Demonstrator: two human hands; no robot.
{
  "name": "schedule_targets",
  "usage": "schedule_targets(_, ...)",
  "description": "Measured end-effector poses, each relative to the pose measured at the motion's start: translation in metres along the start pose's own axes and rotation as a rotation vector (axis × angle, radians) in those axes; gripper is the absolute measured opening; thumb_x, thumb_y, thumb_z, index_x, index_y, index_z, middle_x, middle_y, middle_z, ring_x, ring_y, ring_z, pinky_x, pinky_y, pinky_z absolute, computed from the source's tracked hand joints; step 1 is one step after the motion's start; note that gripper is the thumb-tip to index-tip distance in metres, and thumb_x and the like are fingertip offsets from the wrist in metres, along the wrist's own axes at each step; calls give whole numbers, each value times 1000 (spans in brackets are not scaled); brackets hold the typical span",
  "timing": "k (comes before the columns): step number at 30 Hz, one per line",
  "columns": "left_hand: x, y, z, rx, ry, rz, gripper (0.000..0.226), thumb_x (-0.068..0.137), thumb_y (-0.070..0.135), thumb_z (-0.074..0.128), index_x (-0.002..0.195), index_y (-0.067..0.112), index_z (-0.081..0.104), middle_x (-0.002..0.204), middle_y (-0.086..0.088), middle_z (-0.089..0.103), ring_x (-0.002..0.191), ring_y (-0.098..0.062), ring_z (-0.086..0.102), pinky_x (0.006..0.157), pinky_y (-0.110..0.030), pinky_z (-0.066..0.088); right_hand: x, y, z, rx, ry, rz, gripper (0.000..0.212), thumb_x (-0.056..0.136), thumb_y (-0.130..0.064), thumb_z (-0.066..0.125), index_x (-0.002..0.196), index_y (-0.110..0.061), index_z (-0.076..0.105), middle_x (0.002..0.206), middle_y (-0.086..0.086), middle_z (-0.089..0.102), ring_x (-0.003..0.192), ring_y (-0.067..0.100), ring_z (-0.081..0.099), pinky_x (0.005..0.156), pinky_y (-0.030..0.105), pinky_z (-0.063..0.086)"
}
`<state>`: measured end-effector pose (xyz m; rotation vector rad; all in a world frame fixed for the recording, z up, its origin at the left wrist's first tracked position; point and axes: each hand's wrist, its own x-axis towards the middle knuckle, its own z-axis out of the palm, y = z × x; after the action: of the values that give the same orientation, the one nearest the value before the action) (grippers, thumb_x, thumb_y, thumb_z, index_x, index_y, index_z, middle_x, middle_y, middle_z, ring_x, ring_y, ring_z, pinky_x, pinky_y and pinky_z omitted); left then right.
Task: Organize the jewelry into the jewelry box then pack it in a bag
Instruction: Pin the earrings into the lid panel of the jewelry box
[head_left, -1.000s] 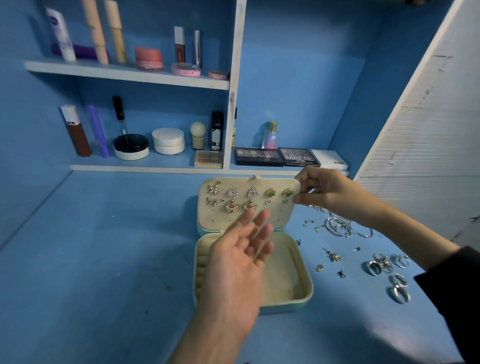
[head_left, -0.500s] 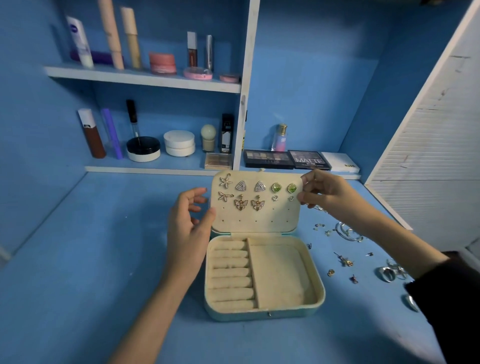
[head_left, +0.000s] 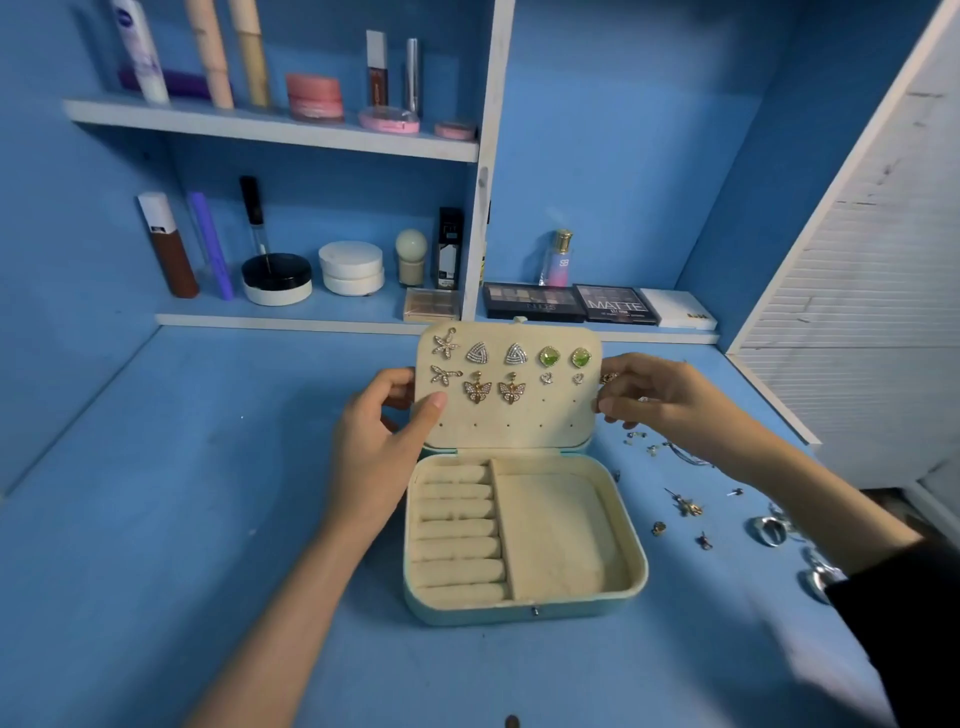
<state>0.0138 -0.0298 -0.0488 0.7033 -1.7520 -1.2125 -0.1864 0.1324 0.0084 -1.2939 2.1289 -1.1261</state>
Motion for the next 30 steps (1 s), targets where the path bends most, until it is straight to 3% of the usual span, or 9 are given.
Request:
schedule_targets(4,1,-3,-1,23,-3,15,17,84,21,70,90,35,62,92,13,68,83,-4,60,62,-6,39,-11,9,-7,-147,-24,-8,30,87,-9,63,112,-26,61,86,-3,70,78,13,59,74,26,50)
schedule_targets(9,1,-2,-1,32,1,34,19,84,20,70,90,35,61,92,14,67,82,-4,60,62,-6,41,-27,10,-19,-464,-126,-77,22,86,-12,64,97,-32,66,81,-12,67,77,2,58,69,10,43)
schedule_targets(13,0,-3,-2,35,-2,44,21,84,20,70,88,38,60,92,16,67,83,-3,61,65,-9,43,-37,11,-31,-604,-195,-54,15,84,-14,67,89,-27,72,78,-19,62,75,-9,54,66,5,38)
schedule_targets(17,0,-2,-2,20,-8,39,21,84,19,70,88,37,61,91,15,68,80,3,60,65,-8,43,-44,20,-43,-698,-268,-1,24,83,-14,65,84,-38,68,83,-15,65,83,-5,55,69,4,38)
schedule_targets(20,0,-3,-3,27,-7,34,19,84,20,70,89,37,61,92,15,68,81,2,60,68,-15,45,-49,23,-50,-717,-320,37,30,81,-11,63,86,-41,63,84,-14,65,85,-5,55,69,5,38)
schedule_targets(25,0,-2,-3,28,-4,35,16,84,19,70,95,29,63,93,15,67,80,1,60,70,-19,46,-51,26,-51,-721,-343,81,18,80,-23,70,80,-39,64,82,-16,64,81,-3,58,77,16,46)
schedule_targets(30,0,-3,-2,23,5,32,17,84,19,70,93,31,63,94,13,68,82,-1,60,73,-23,47,-51,27,-47,-698,-321,109,9,81,-26,71,80,-34,68,81,-13,66,76,0,59,70,14,45)
